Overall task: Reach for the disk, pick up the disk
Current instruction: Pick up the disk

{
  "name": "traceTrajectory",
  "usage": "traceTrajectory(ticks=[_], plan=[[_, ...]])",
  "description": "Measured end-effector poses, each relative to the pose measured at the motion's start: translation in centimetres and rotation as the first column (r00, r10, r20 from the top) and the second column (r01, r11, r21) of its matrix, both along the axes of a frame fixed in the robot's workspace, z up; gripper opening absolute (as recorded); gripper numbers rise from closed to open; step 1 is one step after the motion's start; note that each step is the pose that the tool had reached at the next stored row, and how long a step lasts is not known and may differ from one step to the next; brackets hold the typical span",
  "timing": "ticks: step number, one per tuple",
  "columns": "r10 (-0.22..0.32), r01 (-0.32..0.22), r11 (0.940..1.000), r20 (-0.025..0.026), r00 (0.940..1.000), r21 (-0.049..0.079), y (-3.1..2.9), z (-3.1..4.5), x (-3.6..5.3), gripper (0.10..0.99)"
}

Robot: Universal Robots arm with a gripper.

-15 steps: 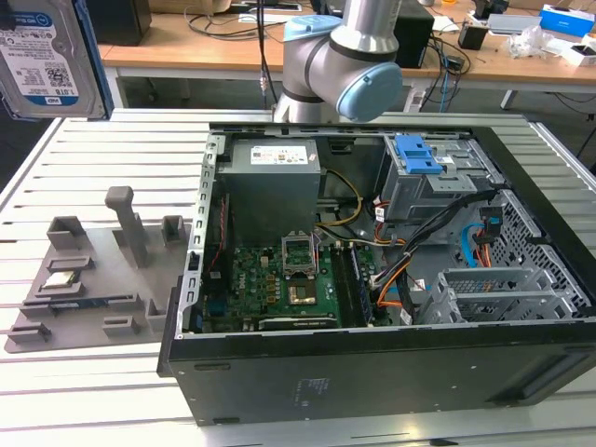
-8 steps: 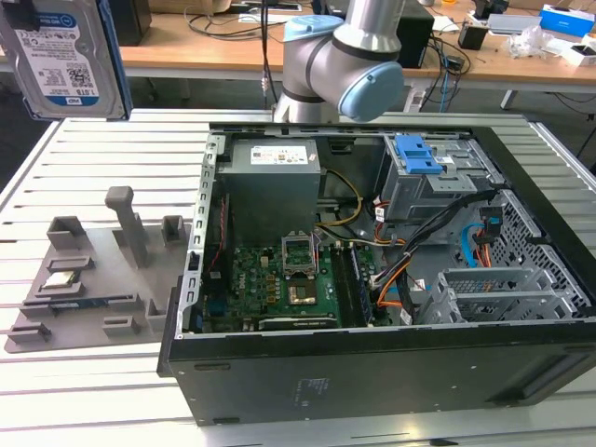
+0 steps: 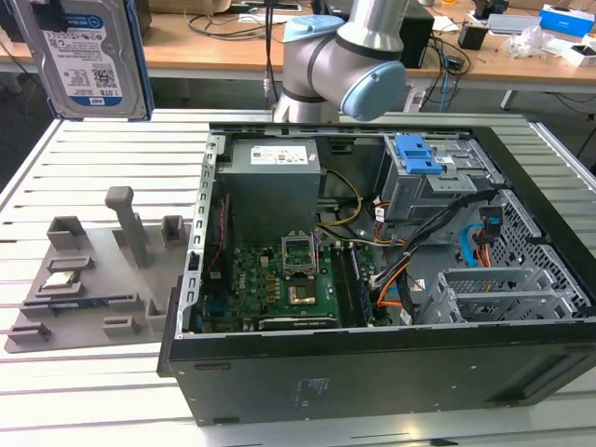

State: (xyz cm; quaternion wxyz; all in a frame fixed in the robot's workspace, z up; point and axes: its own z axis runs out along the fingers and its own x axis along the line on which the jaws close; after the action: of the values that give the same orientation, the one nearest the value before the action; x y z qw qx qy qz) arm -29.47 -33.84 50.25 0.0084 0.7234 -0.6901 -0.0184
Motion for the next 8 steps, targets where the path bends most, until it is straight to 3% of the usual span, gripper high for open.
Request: traceTrajectory(ticks=[8], plan=[[0.000,0.000,1.0000,0.0000,1.0000,0.000,0.00,0.00,2.39,0.369]])
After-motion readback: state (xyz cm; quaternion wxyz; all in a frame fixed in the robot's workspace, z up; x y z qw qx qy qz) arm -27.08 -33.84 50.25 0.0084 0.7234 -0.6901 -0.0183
